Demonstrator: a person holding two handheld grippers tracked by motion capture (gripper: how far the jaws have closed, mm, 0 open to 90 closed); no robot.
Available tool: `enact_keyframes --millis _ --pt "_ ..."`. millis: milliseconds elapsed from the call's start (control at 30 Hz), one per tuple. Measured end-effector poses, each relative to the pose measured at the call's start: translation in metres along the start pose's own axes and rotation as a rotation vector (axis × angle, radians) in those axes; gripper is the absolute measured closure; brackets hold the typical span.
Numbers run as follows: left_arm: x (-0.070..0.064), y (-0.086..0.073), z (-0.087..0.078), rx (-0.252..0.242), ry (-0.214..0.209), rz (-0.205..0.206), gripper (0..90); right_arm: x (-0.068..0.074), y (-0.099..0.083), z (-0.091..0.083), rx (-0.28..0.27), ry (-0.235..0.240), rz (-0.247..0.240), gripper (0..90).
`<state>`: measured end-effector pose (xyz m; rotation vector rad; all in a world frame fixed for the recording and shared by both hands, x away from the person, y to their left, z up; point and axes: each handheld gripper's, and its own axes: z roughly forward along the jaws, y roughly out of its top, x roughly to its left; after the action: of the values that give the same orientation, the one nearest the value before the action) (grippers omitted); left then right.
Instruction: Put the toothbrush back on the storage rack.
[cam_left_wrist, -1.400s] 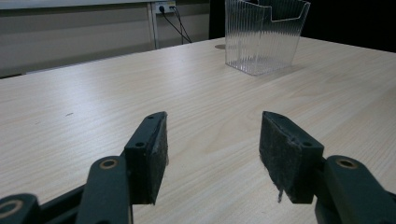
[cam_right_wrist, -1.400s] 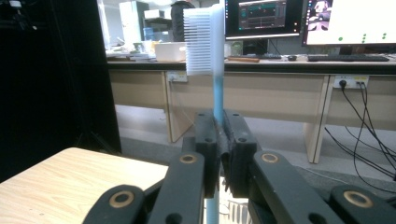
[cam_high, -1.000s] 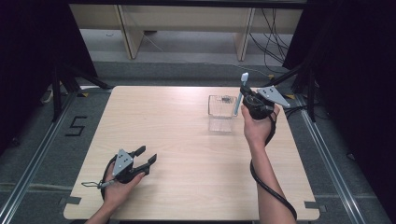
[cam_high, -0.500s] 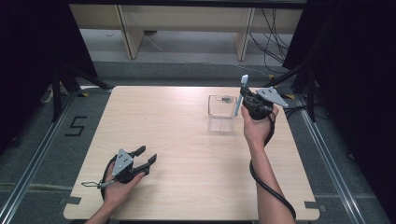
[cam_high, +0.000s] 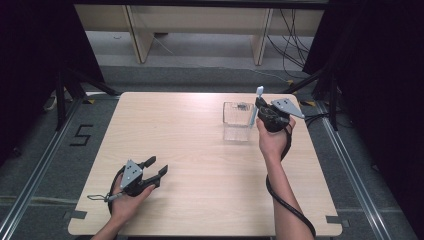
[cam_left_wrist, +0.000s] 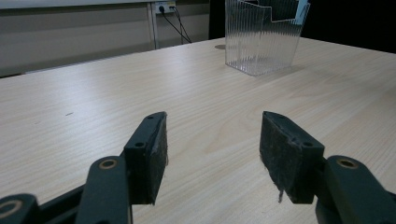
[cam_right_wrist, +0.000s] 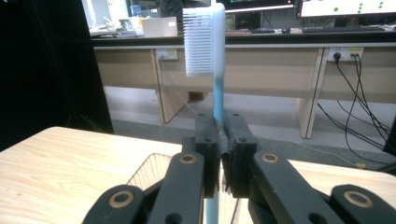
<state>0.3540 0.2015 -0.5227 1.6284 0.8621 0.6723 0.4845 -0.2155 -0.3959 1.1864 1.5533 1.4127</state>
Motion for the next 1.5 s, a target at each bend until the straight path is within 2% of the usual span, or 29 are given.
enact_keyframes --millis 333,367,533,767,833,900,1000,1033,1067,1333,1367,1467,1500 --pt "0.0 0.0 0.0 0.0 -0.001 0.001 41.3 -0.002 -0.01 0.001 0.031 -0.007 0.005 85.9" --pt "0.0 0.0 0.0 0.001 -0.001 0.001 41.3 -0.001 -0.012 0.001 0.028 -0.007 0.018 85.8" --pt "0.0 0.0 0.0 0.0 0.0 0.002 41.4 -0.003 -0.017 0.001 0.043 -0.007 0.002 85.8" --pt "0.0 0.0 0.0 0.0 0.0 0.001 41.4 -0.002 -0.025 0.001 0.051 -0.017 0.008 85.8" --pt "0.0 0.0 0.0 0.001 -0.001 0.002 41.3 -0.001 -0.027 0.001 0.062 -0.015 0.03 85.8" --pt "0.0 0.0 0.0 0.0 0.0 0.002 41.3 -0.003 -0.029 0.003 0.057 -0.006 0.002 85.9" --pt "0.0 0.0 0.0 0.001 0.0 0.002 41.4 -0.003 -0.032 0.003 0.061 -0.011 0.007 85.9" --pt "0.0 0.0 0.0 0.002 0.0 0.002 41.3 -0.001 -0.033 0.002 0.066 -0.016 0.027 85.8" --pt "0.0 0.0 0.0 0.001 0.0 0.002 41.3 -0.003 -0.034 0.003 0.068 -0.011 0.008 85.8" --pt "0.0 0.0 0.0 0.0 0.0 0.002 41.3 -0.002 -0.04 0.003 0.08 -0.009 0.028 85.8" --pt "0.0 0.0 0.0 0.001 -0.001 0.003 41.3 -0.003 -0.04 0.003 0.08 -0.006 0.007 85.8" --pt "0.0 0.0 0.0 0.001 -0.001 0.002 41.3 -0.003 -0.043 0.004 0.074 -0.017 0.019 85.8" --pt "0.0 0.0 0.0 0.001 -0.001 0.002 41.3 -0.004 -0.043 0.005 0.074 -0.008 0.003 85.8"
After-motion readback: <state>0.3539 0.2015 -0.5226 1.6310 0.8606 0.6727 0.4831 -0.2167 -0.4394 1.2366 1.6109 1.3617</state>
